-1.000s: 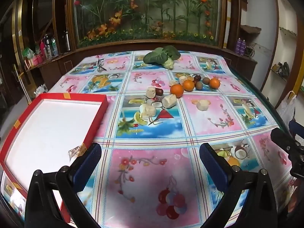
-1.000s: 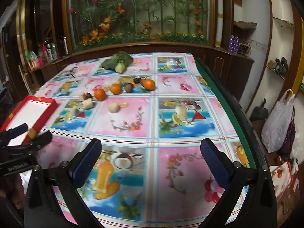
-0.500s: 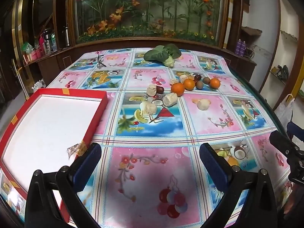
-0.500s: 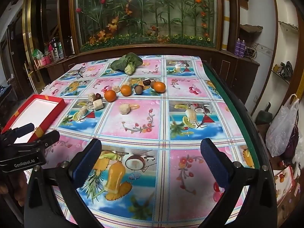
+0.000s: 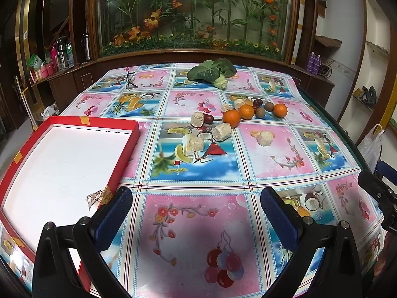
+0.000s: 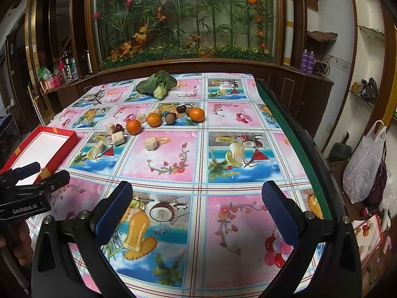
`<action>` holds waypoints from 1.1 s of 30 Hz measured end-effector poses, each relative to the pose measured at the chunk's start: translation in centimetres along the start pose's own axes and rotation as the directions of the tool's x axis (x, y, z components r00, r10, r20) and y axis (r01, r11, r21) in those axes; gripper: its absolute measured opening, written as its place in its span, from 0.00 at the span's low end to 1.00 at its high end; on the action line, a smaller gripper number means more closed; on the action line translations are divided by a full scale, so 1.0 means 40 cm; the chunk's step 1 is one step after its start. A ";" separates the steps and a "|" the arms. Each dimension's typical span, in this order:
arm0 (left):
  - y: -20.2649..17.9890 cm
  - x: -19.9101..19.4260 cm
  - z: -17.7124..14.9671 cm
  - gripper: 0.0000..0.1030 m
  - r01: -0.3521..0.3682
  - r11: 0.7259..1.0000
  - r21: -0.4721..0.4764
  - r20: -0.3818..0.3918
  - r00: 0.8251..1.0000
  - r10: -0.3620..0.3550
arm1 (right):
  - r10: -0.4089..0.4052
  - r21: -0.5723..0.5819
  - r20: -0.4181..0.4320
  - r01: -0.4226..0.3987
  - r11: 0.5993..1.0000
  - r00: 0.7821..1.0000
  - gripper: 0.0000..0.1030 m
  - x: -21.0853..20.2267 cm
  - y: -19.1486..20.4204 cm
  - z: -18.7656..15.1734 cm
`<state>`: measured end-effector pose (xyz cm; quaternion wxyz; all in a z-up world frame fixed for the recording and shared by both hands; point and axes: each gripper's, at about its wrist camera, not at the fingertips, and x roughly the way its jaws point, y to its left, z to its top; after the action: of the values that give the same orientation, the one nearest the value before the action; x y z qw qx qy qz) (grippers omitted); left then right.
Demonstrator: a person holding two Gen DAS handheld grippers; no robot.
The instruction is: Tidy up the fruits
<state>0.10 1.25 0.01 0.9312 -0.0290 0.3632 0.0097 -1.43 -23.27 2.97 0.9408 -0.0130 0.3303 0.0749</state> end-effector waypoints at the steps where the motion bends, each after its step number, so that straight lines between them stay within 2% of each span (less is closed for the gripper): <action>1: 0.000 0.000 0.001 0.99 0.000 1.000 -0.002 0.001 1.000 0.000 | 0.002 0.000 0.002 -0.002 1.000 1.000 1.00 -0.002 -0.001 0.000; 9: -0.008 0.011 0.007 0.99 -0.002 1.000 0.001 -0.008 1.000 0.002 | 0.012 0.004 0.002 -0.012 1.000 1.000 1.00 -0.003 -0.006 0.000; 16: -0.003 0.021 0.004 0.99 0.033 0.999 -0.005 -0.015 0.999 -0.034 | 0.027 0.007 -0.002 -0.027 1.000 1.000 1.00 0.004 -0.030 0.001; 20: -0.006 0.035 0.005 0.99 0.046 0.999 -0.008 -0.018 0.999 -0.046 | 0.049 -0.009 -0.016 -0.049 0.999 0.999 0.98 0.041 -0.049 0.014; 22: -0.010 0.043 0.008 0.99 0.051 0.999 -0.007 -0.022 0.998 -0.051 | 0.065 -0.018 -0.038 -0.066 0.998 0.997 0.90 0.092 -0.062 0.039; 24: -0.015 0.051 0.014 0.99 0.064 0.998 -0.005 -0.027 0.998 -0.064 | 0.081 -0.002 -0.063 -0.081 0.997 0.995 0.74 0.142 -0.076 0.066; 29: -0.024 0.089 0.045 0.99 0.089 0.996 -0.008 -0.048 0.995 -0.089 | 0.115 0.019 -0.147 -0.114 0.993 0.982 0.70 0.333 -0.082 0.165; 33: -0.031 0.121 0.065 0.96 0.109 0.994 -0.015 -0.069 0.992 -0.110 | 0.134 0.019 -0.169 -0.133 0.991 0.976 0.70 0.438 -0.050 0.221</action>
<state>5.46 0.16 -1.30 0.9169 -0.0542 0.3933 -0.0405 17.86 -22.29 -1.07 0.9020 0.0062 0.4099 0.1353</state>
